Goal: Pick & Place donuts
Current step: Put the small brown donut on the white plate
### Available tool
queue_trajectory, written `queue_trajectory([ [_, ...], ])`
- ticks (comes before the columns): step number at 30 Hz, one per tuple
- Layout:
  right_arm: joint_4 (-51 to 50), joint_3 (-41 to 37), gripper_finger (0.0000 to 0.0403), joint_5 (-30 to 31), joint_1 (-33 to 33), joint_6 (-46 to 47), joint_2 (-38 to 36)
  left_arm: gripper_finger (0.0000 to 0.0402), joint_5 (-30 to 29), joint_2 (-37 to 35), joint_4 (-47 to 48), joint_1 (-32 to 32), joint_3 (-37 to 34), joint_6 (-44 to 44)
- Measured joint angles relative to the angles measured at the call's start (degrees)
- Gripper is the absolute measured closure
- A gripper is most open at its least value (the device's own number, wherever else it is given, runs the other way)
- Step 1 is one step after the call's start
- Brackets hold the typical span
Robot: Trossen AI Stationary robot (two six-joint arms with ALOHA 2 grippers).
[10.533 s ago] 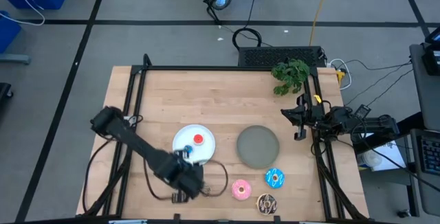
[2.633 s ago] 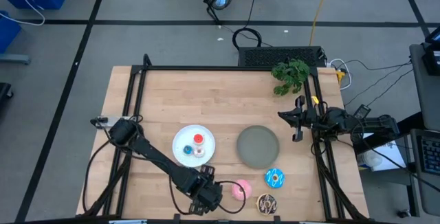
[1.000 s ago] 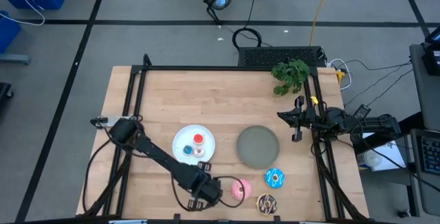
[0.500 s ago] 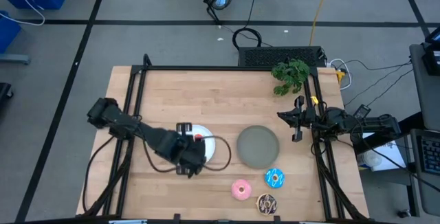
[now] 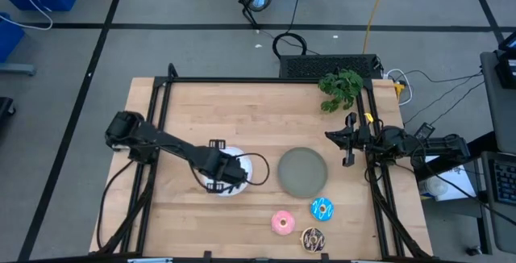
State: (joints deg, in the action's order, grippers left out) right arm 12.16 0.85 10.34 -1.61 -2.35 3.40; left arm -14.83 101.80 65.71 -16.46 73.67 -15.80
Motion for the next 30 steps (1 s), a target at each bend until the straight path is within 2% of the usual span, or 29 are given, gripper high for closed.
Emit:
queue_trajectory([
  [8,0.0,0.0,0.0403,0.0,0.0,0.1,0.0,0.0282,3.1,0.0,-10.4,3.0,-5.7,0.9],
  [19,0.2,0.0,0.0403,0.0,0.0,0.2,0.0,0.0277,4.6,0.0,-12.7,4.4,-9.0,2.1],
  [22,0.2,0.0,0.0403,0.0,0.0,0.2,0.0,0.0257,4.5,0.0,-13.2,4.4,-9.7,2.2],
  [30,0.5,0.0,0.0403,-0.1,0.0,0.2,0.0,0.0166,4.3,0.0,-13.0,4.5,-10.1,2.7],
])
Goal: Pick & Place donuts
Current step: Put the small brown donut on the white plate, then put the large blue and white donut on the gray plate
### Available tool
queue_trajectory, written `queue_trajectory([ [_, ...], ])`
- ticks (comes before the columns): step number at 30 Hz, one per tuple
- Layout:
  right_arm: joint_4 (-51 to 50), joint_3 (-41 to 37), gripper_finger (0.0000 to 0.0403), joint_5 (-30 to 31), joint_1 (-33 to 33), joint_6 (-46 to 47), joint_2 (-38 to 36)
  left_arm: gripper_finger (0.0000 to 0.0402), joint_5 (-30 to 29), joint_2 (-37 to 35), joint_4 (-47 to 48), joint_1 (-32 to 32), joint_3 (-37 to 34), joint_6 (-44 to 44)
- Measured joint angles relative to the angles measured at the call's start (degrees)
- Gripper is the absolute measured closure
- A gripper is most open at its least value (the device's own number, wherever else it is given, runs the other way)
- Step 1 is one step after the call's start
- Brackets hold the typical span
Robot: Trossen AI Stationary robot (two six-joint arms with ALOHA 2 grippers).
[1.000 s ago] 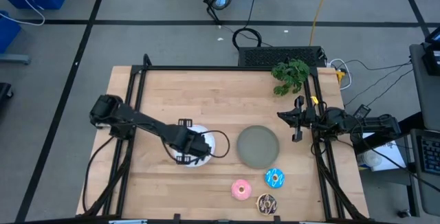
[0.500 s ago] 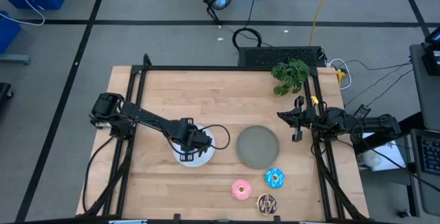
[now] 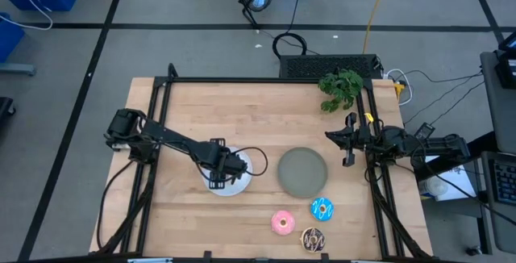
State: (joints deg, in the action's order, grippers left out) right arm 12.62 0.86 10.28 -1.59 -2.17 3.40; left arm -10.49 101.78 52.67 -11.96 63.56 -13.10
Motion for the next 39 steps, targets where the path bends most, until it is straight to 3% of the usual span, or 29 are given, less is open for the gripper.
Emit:
queue_trajectory([
  [7,0.0,0.0,0.0403,0.0,0.0,0.0,0.0,0.0118,-0.3,0.0,0.3,0.5,0.0,1.6],
  [10,0.0,0.0,0.0403,0.0,0.0,0.0,0.0,0.0108,-2.9,0.0,3.0,0.6,0.9,3.2],
  [16,0.0,0.0,0.0403,0.0,0.0,0.0,0.0,0.0106,-4.9,0.0,15.5,0.3,9.3,1.9],
  [21,-0.1,0.0,0.0403,0.0,0.0,0.0,0.0,0.0110,-1.1,0.0,28.2,-1.0,16.8,-6.4],
  [26,-0.3,0.0,0.0403,-0.1,0.0,0.0,0.0,0.0175,2.0,-2.7,31.0,-4.6,20.5,-9.3],
  [34,-0.5,0.0,0.0403,0.0,0.0,0.0,0.0,0.0377,0.3,-10.7,31.4,-9.6,21.1,-14.6],
  [39,-0.5,0.0,0.0403,0.0,0.0,0.0,0.0,0.0388,-9.3,-18.4,36.0,-12.2,20.8,-21.2],
])
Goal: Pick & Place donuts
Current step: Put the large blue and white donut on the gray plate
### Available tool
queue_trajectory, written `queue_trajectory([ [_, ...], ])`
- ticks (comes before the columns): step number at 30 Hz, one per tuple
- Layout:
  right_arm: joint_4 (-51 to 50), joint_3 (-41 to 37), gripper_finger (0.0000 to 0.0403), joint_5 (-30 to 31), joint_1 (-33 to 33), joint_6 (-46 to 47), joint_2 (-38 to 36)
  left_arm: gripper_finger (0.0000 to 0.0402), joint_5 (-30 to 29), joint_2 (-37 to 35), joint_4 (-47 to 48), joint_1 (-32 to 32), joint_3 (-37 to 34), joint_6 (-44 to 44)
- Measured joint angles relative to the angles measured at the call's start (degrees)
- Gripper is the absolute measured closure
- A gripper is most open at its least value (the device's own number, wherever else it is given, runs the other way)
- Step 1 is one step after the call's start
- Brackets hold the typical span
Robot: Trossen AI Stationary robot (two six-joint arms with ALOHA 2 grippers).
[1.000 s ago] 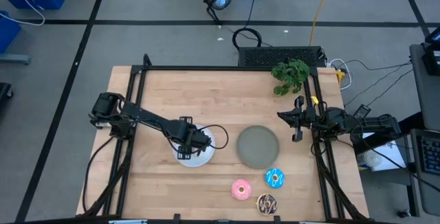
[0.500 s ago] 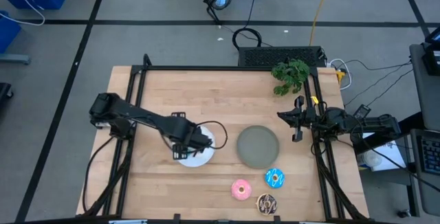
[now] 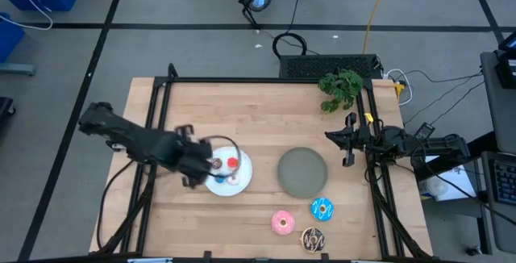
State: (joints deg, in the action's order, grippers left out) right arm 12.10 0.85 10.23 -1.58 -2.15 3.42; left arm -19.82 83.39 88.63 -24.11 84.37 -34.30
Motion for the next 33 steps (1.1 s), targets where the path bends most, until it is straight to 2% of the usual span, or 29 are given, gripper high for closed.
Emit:
queue_trajectory([
  [2,0.0,0.0,0.0403,0.0,0.0,0.0,0.0,0.0395,-4.8,-5.0,-3.2,-1.6,-1.8,-1.5],
  [4,-0.3,0.0,0.0403,0.0,0.0,0.0,0.1,0.0397,-9.9,-11.5,-11.7,-2.9,-6.3,-1.2],
  [9,-0.4,0.0,0.0403,0.0,0.0,0.0,0.1,0.0398,-15.7,-29.0,-43.4,-4.2,-27.8,9.9],
  [14,-0.4,0.0,0.0403,0.0,0.0,0.0,0.1,0.0399,-15.2,-45.1,-76.1,-0.3,-50.6,25.1],
  [17,-0.4,0.0,0.0403,0.0,0.0,-0.1,0.1,0.0399,-8.9,-51.9,-92.0,3.6,-63.2,30.9],
  [20,0.1,0.0,0.0403,0.0,0.0,-0.2,0.1,0.0400,-6.9,-57.5,-95.6,6.3,-70.7,34.0],
  [22,0.1,0.0,0.0403,0.0,0.0,-0.2,0.1,0.0400,-7.0,-61.6,-95.9,7.4,-73.0,36.2],
  [26,0.1,0.0,0.0403,-0.1,0.0,-0.1,0.1,0.0400,-4.4,-68.1,-92.7,9.0,-73.6,40.0],
  [31,1.0,0.0,0.0403,-5.6,0.0,-0.3,0.1,0.0401,-2.0,-72.9,-89.3,9.1,-73.5,44.4],
  [33,1.2,0.0,0.0403,-6.0,0.0,-0.3,0.1,0.0401,-0.9,-73.4,-87.4,9.1,-73.8,45.8],
])
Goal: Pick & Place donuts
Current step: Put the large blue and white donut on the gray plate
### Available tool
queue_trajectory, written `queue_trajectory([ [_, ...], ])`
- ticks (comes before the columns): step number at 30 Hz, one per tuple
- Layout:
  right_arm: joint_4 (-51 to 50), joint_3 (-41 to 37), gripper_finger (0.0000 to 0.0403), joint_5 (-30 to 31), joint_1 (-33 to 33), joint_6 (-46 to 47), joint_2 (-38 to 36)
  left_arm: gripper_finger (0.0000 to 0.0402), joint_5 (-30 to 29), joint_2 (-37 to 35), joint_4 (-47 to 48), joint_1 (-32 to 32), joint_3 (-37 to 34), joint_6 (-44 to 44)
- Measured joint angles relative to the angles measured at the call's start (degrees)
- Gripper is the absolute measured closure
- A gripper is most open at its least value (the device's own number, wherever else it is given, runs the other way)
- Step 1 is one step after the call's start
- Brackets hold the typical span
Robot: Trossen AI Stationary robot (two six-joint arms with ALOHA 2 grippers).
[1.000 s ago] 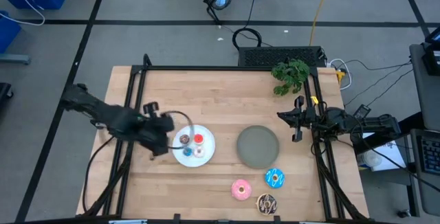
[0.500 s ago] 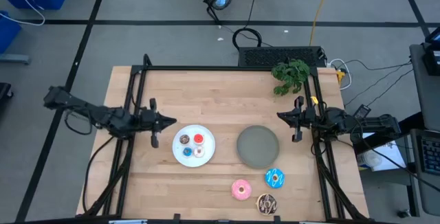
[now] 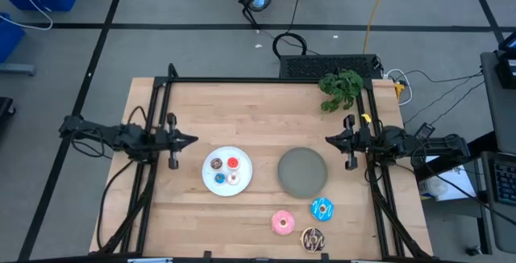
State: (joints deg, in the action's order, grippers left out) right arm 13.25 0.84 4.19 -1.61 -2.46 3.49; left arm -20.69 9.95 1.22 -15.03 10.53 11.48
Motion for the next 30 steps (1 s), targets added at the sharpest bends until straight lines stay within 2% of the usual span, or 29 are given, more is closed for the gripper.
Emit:
queue_trajectory([
  [5,-0.5,0.0,0.0403,0.2,0.0,1.3,0.7,0.0400,-1.4,0.0,3.4,0.0,-0.2,0.0],
  [8,4.5,0.5,0.0403,0.0,0.0,1.4,1.5,0.0393,-4.4,0.1,3.3,0.0,-0.2,1.4],
  [12,0.7,4.7,0.0403,0.0,0.0,0.7,5.6,0.0384,-13.7,0.1,3.1,0.0,-0.2,2.5],
  [14,-3.3,9.9,0.0403,0.2,0.0,0.3,9.6,0.0386,-20.2,0.1,2.3,0.0,-0.2,1.8],
  [16,-8.1,15.7,0.0403,0.2,-0.4,1.3,14.3,0.0390,-26.2,0.1,2.1,0.0,-0.1,-2.4],
  [18,-13.5,21.0,0.0403,0.2,-1.8,2.1,21.0,0.0395,-29.1,0.1,3.5,0.0,-0.1,-6.5],
  [21,-19.2,29.4,0.0403,0.4,-5.4,3.9,31.3,0.0398,-27.8,0.6,3.3,0.0,-0.6,-8.6],
  [26,-24.6,41.7,0.0403,4.4,-14.6,6.2,47.4,0.0382,-19.7,1.1,3.4,0.0,-1.3,-4.2],
  [30,-23.1,47.2,0.0403,12.9,-23.2,6.0,57.8,0.0371,-17.5,1.1,0.8,0.0,-1.4,0.2],
])
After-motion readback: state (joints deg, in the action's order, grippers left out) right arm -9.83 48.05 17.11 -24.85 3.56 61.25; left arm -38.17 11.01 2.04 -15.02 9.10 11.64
